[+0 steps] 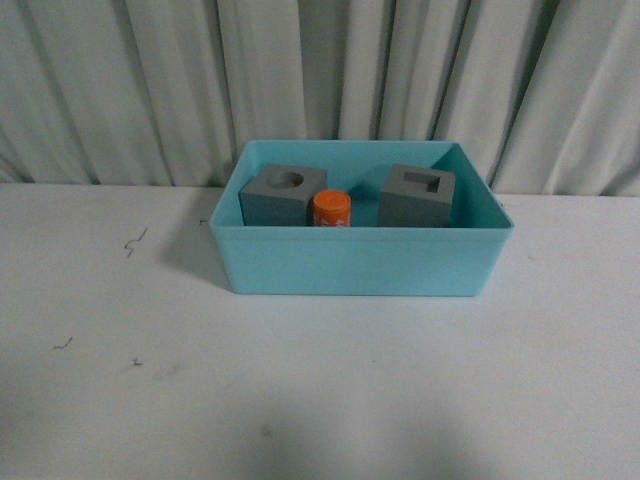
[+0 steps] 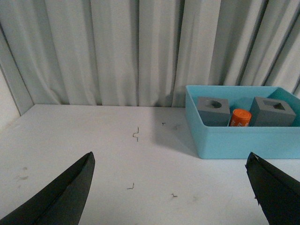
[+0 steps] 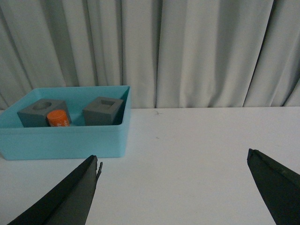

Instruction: Place gray and orange parts in blue box

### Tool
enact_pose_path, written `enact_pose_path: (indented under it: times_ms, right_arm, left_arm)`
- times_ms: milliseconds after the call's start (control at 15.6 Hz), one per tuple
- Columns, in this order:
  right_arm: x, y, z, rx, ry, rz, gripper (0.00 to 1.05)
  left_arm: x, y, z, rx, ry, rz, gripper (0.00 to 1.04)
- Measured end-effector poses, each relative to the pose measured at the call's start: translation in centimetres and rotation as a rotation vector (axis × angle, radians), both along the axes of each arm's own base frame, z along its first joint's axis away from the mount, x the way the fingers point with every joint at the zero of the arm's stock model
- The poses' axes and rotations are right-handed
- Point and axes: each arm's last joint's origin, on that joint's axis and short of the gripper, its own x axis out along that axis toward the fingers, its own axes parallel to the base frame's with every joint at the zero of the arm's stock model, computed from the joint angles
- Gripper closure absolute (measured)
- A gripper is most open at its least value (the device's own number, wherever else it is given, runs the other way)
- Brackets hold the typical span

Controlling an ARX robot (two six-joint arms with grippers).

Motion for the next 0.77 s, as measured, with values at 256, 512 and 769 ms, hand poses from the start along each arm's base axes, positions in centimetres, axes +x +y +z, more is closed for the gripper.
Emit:
enact_pose_path:
  times_ms: [256, 512, 769]
  right_arm:
    - [0.00, 0.00, 0.00, 0.000, 0.000, 0.000, 0.06]
    - [0.00, 0.00, 0.00, 0.000, 0.000, 0.000, 0.06]
    - [0.00, 0.00, 0.00, 0.000, 0.000, 0.000, 0.06]
  left_arm:
    - [0.00, 0.00, 0.00, 0.000, 0.000, 0.000, 0.07]
    - [0.00, 0.00, -0.01, 0.000, 0.000, 0.000, 0.07]
    - [0.00, 0.00, 0.00, 0.000, 0.000, 0.000, 0.07]
